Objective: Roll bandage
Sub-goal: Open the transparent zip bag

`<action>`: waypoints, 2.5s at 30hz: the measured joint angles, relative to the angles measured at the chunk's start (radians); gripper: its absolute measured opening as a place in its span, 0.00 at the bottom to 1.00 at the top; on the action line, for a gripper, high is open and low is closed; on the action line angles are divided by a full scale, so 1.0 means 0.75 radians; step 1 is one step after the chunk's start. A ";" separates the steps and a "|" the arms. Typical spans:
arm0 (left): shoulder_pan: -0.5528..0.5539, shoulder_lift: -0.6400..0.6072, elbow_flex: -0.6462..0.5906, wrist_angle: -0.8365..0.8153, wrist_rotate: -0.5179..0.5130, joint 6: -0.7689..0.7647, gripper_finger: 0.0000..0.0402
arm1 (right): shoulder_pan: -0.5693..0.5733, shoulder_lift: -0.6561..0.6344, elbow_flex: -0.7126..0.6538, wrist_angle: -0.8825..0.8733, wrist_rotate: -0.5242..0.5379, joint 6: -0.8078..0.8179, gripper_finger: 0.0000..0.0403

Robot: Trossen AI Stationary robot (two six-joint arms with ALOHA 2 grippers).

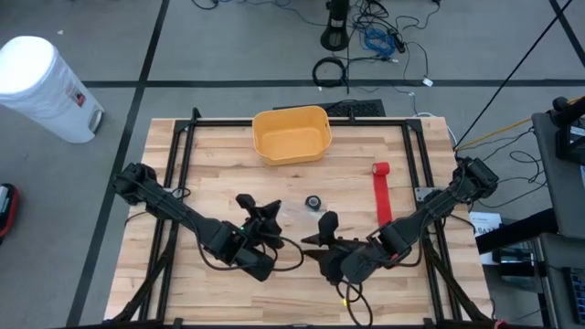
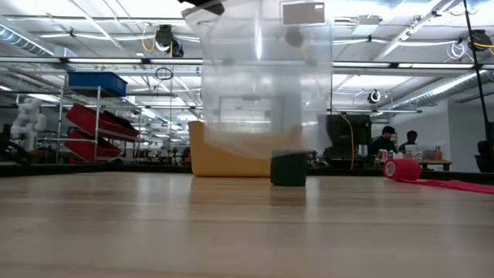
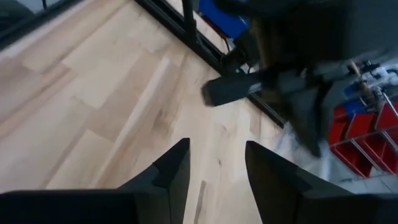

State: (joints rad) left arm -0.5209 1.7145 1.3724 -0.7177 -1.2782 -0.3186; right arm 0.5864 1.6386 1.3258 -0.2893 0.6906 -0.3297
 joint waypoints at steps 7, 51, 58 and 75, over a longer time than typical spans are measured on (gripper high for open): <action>-0.001 -0.001 0.000 -0.003 -0.052 -0.019 0.00 | -0.021 0.000 0.000 -0.207 0.233 0.142 0.35; -0.036 -0.001 0.062 -0.867 0.349 -0.790 0.00 | -0.306 0.022 0.001 -0.366 -0.021 0.381 0.35; -0.044 -0.001 0.062 -0.803 0.458 -0.748 0.00 | -0.364 0.151 0.001 -0.271 -0.023 0.278 0.35; -0.027 -0.001 0.062 -0.369 0.628 -0.439 0.00 | -0.390 0.183 0.001 -0.253 -0.082 0.231 0.35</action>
State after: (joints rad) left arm -0.5408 1.7142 1.4189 -0.9943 -0.8070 -0.6479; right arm 0.2941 1.7762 1.3262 -0.4787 0.6289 -0.1569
